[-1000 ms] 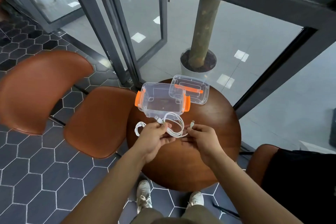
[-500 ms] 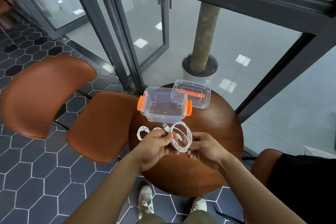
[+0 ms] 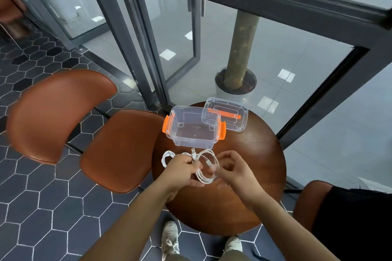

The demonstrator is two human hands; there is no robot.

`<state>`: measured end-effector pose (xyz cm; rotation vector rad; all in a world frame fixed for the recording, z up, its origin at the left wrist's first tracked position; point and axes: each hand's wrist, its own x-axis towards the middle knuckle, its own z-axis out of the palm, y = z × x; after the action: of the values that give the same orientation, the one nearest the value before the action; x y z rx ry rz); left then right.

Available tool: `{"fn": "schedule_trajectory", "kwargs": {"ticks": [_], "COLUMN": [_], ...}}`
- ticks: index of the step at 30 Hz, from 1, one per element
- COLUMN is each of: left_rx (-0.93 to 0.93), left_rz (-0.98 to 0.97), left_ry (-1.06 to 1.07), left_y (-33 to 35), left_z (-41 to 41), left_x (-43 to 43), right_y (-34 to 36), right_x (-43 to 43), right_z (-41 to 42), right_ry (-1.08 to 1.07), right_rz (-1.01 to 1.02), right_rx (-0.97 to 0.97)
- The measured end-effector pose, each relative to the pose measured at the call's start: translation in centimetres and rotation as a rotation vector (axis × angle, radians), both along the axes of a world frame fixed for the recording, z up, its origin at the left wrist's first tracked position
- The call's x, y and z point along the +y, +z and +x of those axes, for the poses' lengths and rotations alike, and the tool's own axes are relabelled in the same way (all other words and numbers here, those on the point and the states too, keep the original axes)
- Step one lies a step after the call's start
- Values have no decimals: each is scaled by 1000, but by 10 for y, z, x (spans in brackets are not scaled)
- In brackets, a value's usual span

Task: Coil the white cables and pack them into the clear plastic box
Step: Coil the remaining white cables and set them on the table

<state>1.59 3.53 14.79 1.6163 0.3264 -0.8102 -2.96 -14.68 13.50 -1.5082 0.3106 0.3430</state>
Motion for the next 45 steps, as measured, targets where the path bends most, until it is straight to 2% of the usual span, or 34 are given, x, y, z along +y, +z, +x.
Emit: {"fn": "schedule_trajectory", "kwargs": {"ticks": [3,5,11,16,20,22,23,27,28,30,32,36,40,45], "left_rx": [21,24,-14,-18,-30,-20,-9,-99,-138,-201,-242,-286,-332,-508], "left_rz": [-13,-12,34,38,87,86,76,79,103,138,162,198,331,502], "left_ry": [4,39,9,13,7,27,45,11,-21,-74,-99,-22,-88,-181], "left_y": [2,3,1,2,3,5,7,14,13,9,3,1,2,-6], "left_z": [-4,-5,-8,-8,-8,-7,-6,-4,-4,-5,-6,-8,-7,-14], "left_x": [-9,-13,-15,-17,-18,-20,-21,-27,-27,-26,-25,-23,-27,-34], "right_y": [-6,-11,-22,-25,-20,-12,-7,5,5,6,8,8,4,-3], "right_x": [6,8,8,11,15,15,16,14,13,8,3,1,1,-1], "right_z": [0,0,-2,1,-1,-2,-3,12,16,22,24,23,18,19], "right_ry": [23,38,21,-9,6,-10,-90,-631,-679,-689,-653,-593,-531,-437], "right_rz": [-455,-558,-774,-789,-847,-781,-696,-120,22,196,258,352,335,319], "right_rx": [-234,-342,-489,-490,-705,-786,-733,-108,-5,81,114,121,124,266]}}
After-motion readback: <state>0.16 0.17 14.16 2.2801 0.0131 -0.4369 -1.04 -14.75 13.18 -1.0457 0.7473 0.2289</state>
